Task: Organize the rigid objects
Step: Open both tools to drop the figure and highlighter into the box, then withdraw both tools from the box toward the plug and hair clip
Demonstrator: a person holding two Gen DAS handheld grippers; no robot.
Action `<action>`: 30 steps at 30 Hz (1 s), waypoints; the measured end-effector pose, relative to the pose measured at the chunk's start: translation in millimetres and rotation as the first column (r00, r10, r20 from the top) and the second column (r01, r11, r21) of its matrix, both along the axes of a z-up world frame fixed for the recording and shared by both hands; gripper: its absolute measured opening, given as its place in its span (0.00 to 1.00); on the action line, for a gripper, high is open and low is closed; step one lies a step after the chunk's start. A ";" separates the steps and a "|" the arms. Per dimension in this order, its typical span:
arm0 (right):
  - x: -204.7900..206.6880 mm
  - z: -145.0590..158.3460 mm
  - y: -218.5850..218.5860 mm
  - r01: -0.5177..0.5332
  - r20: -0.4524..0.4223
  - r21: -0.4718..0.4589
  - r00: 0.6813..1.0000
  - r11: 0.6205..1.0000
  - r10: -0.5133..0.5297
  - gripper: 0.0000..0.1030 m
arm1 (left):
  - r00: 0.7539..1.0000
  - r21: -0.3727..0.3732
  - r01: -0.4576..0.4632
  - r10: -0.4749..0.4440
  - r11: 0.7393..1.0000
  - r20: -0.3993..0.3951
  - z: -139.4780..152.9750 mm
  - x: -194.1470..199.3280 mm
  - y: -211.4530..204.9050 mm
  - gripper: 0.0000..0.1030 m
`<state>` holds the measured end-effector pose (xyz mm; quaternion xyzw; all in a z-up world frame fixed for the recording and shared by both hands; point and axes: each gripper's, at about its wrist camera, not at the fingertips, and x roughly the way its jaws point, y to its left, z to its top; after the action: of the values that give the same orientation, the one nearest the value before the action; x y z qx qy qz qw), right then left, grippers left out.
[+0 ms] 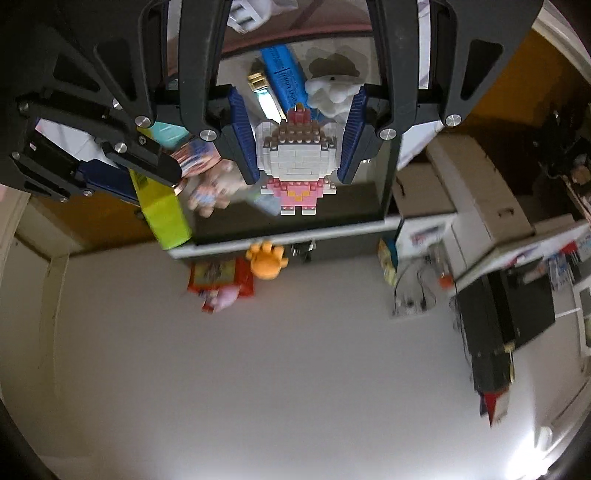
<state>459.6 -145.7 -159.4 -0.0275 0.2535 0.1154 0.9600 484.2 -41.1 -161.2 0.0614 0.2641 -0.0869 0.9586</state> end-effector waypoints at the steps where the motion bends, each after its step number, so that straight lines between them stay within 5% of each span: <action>1: 7.5 -9.5 0.4 0.000 -0.033 -0.003 0.999 1.000 0.000 0.27 | 1.000 0.007 -0.003 0.003 1.000 -0.018 -6.9 6.7 -1.0 0.43; 6: 26.9 -28.5 -0.6 0.010 -0.094 -0.030 0.995 1.000 -0.013 0.27 | 0.993 0.045 -0.006 0.011 0.999 -0.114 -35.8 32.9 -7.4 0.43; 10: 34.6 -37.4 -6.9 0.023 -0.139 -0.026 0.990 0.999 -0.026 0.26 | 0.993 0.053 -0.011 0.017 0.999 -0.116 -38.3 34.1 -7.6 0.49; 13: 31.9 -33.9 -11.7 0.035 -0.141 -0.002 0.989 0.999 -0.035 0.30 | 0.996 0.010 -0.036 0.037 0.999 -0.081 -24.1 22.9 2.3 0.69; 16: 20.2 -20.2 -14.9 0.043 -0.109 0.015 0.993 0.999 -0.041 0.43 | 0.998 -0.013 -0.046 0.045 0.999 -0.053 -9.7 8.4 15.0 0.78; 22: -39.7 26.2 -19.9 0.038 0.026 0.049 0.999 0.998 -0.039 0.80 | 0.993 -0.054 -0.091 0.095 0.994 0.065 28.2 -51.6 40.8 1.00; 30: -128.3 58.9 -10.1 0.015 0.158 0.061 0.987 0.998 -0.025 0.85 | 0.963 -0.041 -0.116 0.122 0.992 0.242 57.1 -155.2 52.7 1.00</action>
<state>331.3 -155.8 -100.5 -0.0056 0.1729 0.1106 0.9787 329.0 11.6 -104.1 0.0430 0.1465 -0.0244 0.9880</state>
